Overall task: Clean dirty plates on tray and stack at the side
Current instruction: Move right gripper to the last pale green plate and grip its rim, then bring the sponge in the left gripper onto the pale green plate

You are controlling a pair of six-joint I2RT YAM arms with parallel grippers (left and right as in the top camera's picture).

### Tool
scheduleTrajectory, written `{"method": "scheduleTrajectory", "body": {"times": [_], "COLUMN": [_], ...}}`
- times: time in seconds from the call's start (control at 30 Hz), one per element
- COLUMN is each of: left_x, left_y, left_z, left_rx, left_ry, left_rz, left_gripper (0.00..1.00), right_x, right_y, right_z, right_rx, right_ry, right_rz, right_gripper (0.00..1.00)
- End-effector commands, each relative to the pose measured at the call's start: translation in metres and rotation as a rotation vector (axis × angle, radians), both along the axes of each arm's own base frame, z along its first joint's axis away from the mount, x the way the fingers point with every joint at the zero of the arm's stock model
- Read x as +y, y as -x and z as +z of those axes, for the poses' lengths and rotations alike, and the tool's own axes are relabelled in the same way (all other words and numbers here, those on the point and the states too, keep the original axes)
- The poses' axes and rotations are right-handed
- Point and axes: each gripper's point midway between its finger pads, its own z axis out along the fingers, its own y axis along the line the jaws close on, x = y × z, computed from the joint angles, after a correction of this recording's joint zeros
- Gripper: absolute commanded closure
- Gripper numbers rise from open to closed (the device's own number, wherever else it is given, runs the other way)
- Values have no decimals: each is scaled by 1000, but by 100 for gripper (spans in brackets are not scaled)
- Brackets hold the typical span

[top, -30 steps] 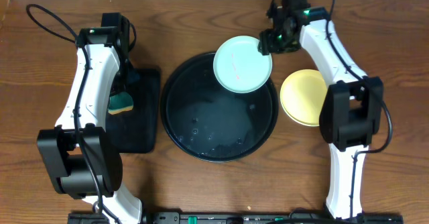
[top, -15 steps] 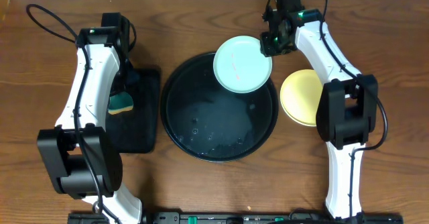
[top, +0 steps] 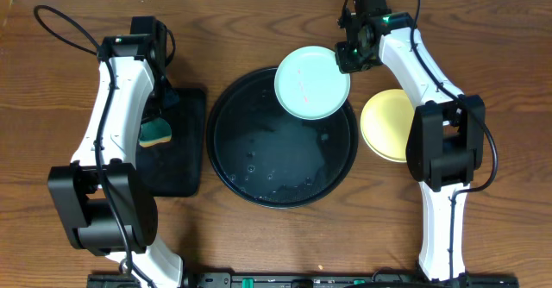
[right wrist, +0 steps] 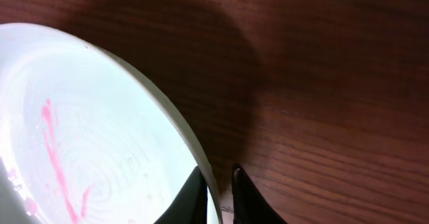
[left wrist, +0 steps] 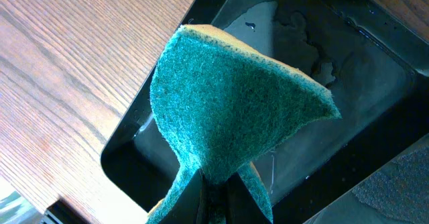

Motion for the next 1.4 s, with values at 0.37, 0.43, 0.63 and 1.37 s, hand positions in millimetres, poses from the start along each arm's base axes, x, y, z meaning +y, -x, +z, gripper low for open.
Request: {"method": "scheduleTrajectory", "body": {"times": [0.37,0.43,0.63,1.37], "left_x": [3,0,-11,-111], "left_y": [4,4,4,-15], "left_z": [6,5,10,30], "left_rx": [-6,-1,-17,-150], "left_ry": [-17,1,59,173], "left_rz": [4,-18,-62,-316], "left_gripper": [93,92,93,93], "right_x": [17,26,48,56], "right_y": [20,27,49,142], "right_z": [-1,7,44,-9], "right_rx": [61,73,100,406], "right_ry": [-46,-73,-147,-69], "right_rz": [44,64,66,56], "right_gripper": [99,99,99,99]}}
